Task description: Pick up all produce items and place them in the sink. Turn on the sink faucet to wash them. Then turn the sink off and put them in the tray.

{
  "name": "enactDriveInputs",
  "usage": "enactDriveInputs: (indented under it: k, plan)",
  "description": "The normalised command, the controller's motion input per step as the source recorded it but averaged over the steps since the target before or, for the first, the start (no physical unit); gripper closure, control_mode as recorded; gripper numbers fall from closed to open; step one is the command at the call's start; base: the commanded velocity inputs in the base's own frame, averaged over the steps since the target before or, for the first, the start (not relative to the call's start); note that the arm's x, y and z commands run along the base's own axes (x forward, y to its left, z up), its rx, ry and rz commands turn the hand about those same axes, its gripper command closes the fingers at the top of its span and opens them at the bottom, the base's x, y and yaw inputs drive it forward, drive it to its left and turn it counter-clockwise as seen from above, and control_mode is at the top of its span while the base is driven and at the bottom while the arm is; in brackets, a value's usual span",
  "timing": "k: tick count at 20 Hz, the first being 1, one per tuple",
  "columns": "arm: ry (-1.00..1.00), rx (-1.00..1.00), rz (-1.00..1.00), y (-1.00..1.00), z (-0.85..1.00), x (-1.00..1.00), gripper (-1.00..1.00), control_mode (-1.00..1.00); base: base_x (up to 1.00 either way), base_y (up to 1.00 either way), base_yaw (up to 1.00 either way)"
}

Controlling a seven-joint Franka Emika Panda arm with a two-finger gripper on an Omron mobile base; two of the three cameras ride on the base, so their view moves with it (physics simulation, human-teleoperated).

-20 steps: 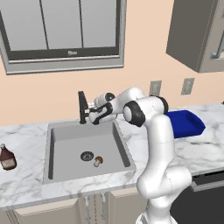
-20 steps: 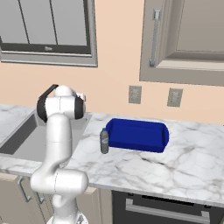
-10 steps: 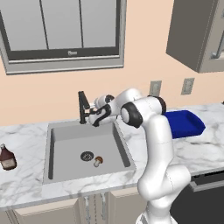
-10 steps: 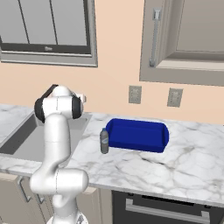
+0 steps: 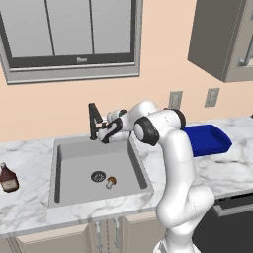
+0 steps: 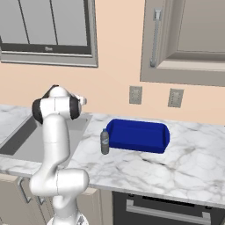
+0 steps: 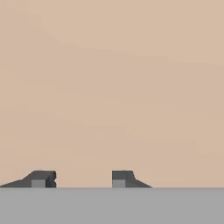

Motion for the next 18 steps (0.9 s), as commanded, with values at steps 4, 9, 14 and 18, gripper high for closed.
enactDriveInputs:
  k: [4,9,14,18]
  plan:
    - [0.03,0.04,-0.02,-0.45,-0.39,-0.05,1.0,-1.0,0.0,0.0,0.0]
    - [0.0,0.06,-0.01,-0.41,-0.28,-0.04,1.0,-1.0,0.0,0.0,0.0]
    - [0.02,0.09,-0.02,-0.48,-0.28,-0.04,1.0,-1.0,0.0,0.0,0.0]
    - [0.01,0.08,-0.01,-0.48,-0.32,-0.05,1.0,-1.0,0.0,0.0,0.0]
